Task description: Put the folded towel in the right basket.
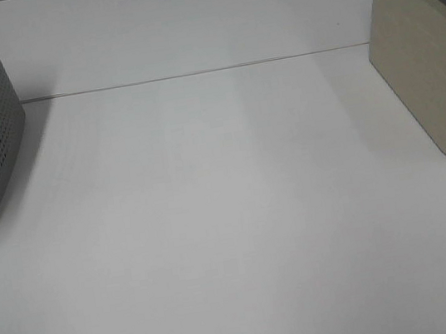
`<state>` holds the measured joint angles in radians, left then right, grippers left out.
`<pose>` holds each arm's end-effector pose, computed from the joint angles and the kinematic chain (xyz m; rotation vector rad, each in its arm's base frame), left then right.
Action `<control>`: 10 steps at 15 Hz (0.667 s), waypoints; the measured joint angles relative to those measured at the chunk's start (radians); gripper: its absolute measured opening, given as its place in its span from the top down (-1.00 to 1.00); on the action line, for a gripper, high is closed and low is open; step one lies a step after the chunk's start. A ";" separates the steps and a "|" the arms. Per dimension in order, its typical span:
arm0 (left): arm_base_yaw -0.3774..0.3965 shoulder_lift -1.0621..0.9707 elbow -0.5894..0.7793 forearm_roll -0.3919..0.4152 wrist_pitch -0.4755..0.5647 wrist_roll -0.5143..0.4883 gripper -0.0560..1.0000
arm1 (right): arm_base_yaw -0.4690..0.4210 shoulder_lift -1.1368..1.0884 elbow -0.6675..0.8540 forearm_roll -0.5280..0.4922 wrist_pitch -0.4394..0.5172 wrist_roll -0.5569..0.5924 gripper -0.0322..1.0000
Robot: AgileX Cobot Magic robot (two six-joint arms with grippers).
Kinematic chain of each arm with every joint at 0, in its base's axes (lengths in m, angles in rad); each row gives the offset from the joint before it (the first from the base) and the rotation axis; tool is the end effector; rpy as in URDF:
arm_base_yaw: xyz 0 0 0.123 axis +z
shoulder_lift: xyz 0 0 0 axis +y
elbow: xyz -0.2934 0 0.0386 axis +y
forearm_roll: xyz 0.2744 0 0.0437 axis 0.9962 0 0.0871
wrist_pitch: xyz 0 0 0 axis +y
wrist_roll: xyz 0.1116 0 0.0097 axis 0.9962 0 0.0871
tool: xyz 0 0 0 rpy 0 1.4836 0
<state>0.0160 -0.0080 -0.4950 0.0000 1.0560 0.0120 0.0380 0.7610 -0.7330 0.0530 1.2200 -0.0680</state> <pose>0.0257 0.0004 0.2795 -0.0041 2.0366 0.0176 0.1340 0.0107 0.2867 -0.1339 2.7269 0.0646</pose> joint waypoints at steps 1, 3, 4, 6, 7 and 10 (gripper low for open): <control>0.000 0.000 0.000 0.000 0.000 0.000 -0.95 | 0.000 -0.049 0.027 -0.004 0.000 0.000 -0.50; 0.000 0.000 0.000 0.000 0.000 0.000 -0.95 | 0.000 -0.223 0.105 -0.009 0.002 0.000 -0.50; 0.000 0.000 0.000 0.000 0.000 0.000 -0.95 | 0.000 -0.318 0.133 -0.013 0.003 0.000 -0.50; 0.000 0.000 0.000 0.000 0.000 0.000 -0.95 | 0.000 -0.483 0.175 -0.016 0.004 0.000 -0.50; 0.000 0.000 0.000 0.000 0.000 0.000 -0.95 | 0.000 -0.552 0.178 -0.016 -0.008 0.000 -0.50; 0.000 0.000 0.000 0.000 0.000 0.000 -0.95 | 0.000 -0.712 0.179 -0.028 -0.061 0.000 -0.50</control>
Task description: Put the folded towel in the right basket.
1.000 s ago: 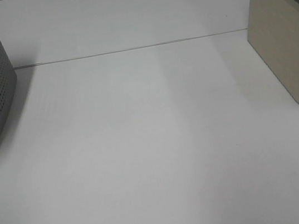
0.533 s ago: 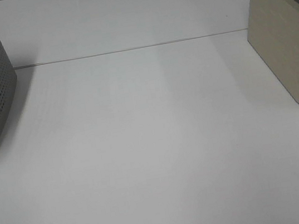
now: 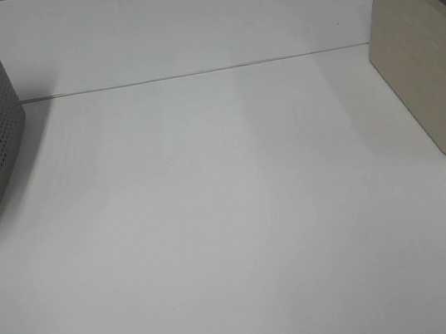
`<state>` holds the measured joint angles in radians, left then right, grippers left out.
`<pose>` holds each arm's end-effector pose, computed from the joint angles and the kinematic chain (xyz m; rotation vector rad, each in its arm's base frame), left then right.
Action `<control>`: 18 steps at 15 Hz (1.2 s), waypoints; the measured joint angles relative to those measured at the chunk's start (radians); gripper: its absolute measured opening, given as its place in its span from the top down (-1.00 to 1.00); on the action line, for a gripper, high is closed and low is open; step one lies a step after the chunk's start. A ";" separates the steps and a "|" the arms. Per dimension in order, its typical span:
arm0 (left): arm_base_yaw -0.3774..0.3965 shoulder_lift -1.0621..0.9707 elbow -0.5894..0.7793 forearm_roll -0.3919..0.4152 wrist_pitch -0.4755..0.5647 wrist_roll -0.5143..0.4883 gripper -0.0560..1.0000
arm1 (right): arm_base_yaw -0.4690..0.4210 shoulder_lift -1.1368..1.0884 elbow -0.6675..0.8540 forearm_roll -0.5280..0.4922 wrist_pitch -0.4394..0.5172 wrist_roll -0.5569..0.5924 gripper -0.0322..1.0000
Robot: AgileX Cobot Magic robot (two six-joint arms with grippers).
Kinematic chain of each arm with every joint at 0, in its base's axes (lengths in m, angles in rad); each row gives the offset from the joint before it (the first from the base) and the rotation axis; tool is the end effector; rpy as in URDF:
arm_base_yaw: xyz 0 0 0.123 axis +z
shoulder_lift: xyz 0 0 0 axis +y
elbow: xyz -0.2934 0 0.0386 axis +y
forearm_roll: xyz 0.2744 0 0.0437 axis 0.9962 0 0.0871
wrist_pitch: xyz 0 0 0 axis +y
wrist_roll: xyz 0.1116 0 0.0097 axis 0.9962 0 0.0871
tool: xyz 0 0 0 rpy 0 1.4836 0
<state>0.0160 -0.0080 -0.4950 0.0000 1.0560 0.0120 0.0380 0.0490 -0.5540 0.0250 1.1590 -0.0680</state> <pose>0.0257 0.0004 0.2795 -0.0041 2.0366 0.0176 0.0222 0.0034 0.2868 -0.1160 2.1342 0.0128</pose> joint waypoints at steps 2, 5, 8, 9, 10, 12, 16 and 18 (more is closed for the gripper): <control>0.000 0.000 0.000 0.000 0.000 0.000 -0.95 | 0.000 -0.050 0.026 -0.017 -0.033 0.000 -0.50; 0.000 0.000 0.000 0.000 0.000 0.000 -0.95 | 0.000 -0.056 0.048 -0.015 -0.082 0.001 -0.50; 0.000 0.000 0.000 0.000 0.000 0.000 -0.95 | 0.000 -0.056 0.050 -0.017 -0.087 0.002 -0.50; 0.000 0.000 0.000 0.000 0.000 0.000 -0.95 | 0.000 -0.056 0.050 -0.017 -0.087 0.002 -0.50; 0.000 0.000 0.000 0.000 0.000 0.000 -0.95 | 0.000 -0.056 0.050 -0.017 -0.087 0.002 -0.50; 0.000 0.000 0.000 0.000 0.000 0.000 -0.95 | 0.000 -0.056 0.050 -0.017 -0.087 0.002 -0.50; 0.000 0.000 0.000 0.000 0.000 0.000 -0.95 | 0.000 -0.056 0.050 -0.017 -0.087 0.002 -0.50; 0.000 0.000 0.000 0.000 0.000 0.000 -0.95 | 0.000 -0.056 0.050 -0.017 -0.087 0.002 -0.50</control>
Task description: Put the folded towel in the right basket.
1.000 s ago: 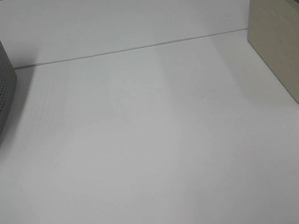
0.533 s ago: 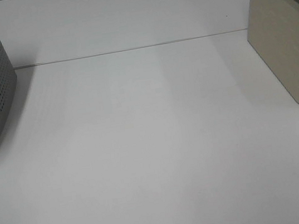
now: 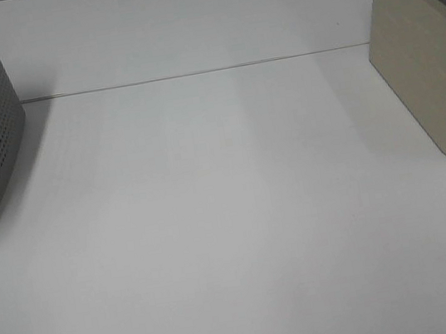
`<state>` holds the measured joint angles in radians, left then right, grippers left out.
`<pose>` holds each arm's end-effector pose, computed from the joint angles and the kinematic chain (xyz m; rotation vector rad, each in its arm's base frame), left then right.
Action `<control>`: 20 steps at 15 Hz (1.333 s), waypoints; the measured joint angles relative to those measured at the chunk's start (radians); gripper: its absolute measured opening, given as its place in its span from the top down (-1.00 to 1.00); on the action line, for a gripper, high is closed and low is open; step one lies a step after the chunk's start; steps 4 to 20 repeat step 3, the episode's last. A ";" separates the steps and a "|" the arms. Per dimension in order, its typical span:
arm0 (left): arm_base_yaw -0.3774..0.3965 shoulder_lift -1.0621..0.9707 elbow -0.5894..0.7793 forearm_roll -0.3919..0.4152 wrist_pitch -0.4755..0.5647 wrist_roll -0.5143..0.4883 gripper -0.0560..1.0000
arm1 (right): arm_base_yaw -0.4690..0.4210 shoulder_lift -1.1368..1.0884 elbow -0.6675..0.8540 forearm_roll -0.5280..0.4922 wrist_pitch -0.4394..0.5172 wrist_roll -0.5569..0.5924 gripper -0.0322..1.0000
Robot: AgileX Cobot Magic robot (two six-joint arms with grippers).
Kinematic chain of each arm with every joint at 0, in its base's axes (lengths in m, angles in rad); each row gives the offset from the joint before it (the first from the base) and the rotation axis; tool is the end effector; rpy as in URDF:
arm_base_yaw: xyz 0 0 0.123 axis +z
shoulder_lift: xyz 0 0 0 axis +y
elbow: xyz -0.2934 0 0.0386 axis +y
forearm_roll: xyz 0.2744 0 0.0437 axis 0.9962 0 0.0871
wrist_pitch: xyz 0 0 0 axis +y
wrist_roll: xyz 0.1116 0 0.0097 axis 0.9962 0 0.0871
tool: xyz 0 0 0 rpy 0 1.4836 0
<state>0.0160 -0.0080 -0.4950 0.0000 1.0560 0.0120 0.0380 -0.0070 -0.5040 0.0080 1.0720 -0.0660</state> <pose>0.0257 0.0004 0.2795 -0.0041 2.0366 0.0176 0.0239 0.0017 0.2807 -0.1067 2.0418 -0.0079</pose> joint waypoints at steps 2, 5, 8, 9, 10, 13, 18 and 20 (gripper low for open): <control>0.000 0.000 0.000 0.000 0.000 0.000 -0.95 | 0.000 0.000 0.000 0.000 0.000 0.000 -0.50; 0.000 0.000 0.000 0.000 0.000 0.000 -0.95 | 0.000 0.000 0.000 0.000 0.000 0.000 -0.50; 0.000 0.000 0.000 0.000 0.000 0.000 -0.95 | 0.000 0.000 0.000 0.000 0.000 0.000 -0.50; 0.000 0.000 0.000 0.000 0.000 0.000 -0.95 | 0.000 0.000 0.000 0.000 0.000 0.000 -0.50; 0.000 0.000 0.000 0.000 0.000 0.000 -0.95 | 0.000 0.000 0.000 0.000 0.000 0.000 -0.50; 0.000 0.000 0.000 0.000 0.000 0.000 -0.95 | 0.000 0.000 0.000 0.000 0.000 0.000 -0.50; 0.000 0.000 0.000 0.000 0.000 0.000 -0.95 | 0.000 0.000 0.000 0.000 0.000 0.000 -0.50; 0.000 0.000 0.000 0.000 0.000 0.000 -0.95 | 0.000 0.000 0.000 0.000 0.000 0.000 -0.50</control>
